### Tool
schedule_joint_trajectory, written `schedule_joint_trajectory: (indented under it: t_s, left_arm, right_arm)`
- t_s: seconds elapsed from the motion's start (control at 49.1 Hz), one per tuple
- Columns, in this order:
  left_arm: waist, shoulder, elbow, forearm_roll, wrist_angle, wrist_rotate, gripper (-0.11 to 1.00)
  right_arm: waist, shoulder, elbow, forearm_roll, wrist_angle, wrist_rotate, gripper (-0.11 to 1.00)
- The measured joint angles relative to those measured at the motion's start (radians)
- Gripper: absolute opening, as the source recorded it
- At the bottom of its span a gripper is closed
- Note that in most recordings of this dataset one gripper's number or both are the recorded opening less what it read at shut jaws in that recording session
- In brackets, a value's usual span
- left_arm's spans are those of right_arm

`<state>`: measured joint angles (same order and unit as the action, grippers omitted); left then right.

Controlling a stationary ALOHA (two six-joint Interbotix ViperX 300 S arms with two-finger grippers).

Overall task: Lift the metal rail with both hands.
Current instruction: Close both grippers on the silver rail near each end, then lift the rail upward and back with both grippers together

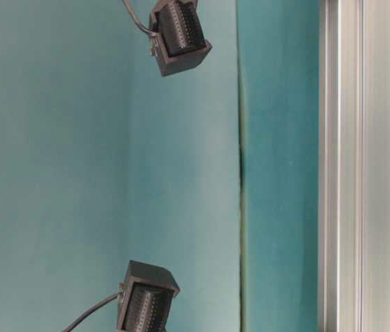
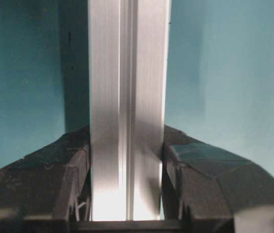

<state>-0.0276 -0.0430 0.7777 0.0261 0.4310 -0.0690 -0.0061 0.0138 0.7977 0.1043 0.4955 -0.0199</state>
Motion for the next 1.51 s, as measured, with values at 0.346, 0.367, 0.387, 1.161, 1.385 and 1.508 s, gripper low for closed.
schedule_joint_trajectory:
  t_s: [0.346,0.367,0.387,1.161,1.385,1.508]
  left_arm:
    - [0.003,-0.006,0.000,-0.003,0.025,0.041,0.28]
    - [0.003,-0.009,-0.002,-0.003,0.032,0.043,0.28]
    - [0.005,-0.014,-0.005,0.000,0.041,0.044,0.28]
    - [0.041,-0.304,-0.334,0.000,0.632,0.060,0.28]
    - [0.043,-0.304,-0.472,-0.003,0.764,0.063,0.28]
    - [0.043,-0.295,-0.555,-0.003,0.864,0.064,0.28]
  right_arm:
    - [-0.009,-0.003,-0.014,0.000,0.031,0.003,0.38]
    - [-0.012,-0.006,-0.017,0.000,0.038,0.003,0.38]
    - [-0.014,-0.011,-0.021,0.000,0.048,0.003,0.38]
    - [-0.052,-0.262,-0.422,0.011,0.736,0.072,0.38]
    - [-0.046,-0.265,-0.555,0.011,0.851,0.114,0.38]
    - [-0.041,-0.265,-0.624,0.012,0.911,0.126,0.38]
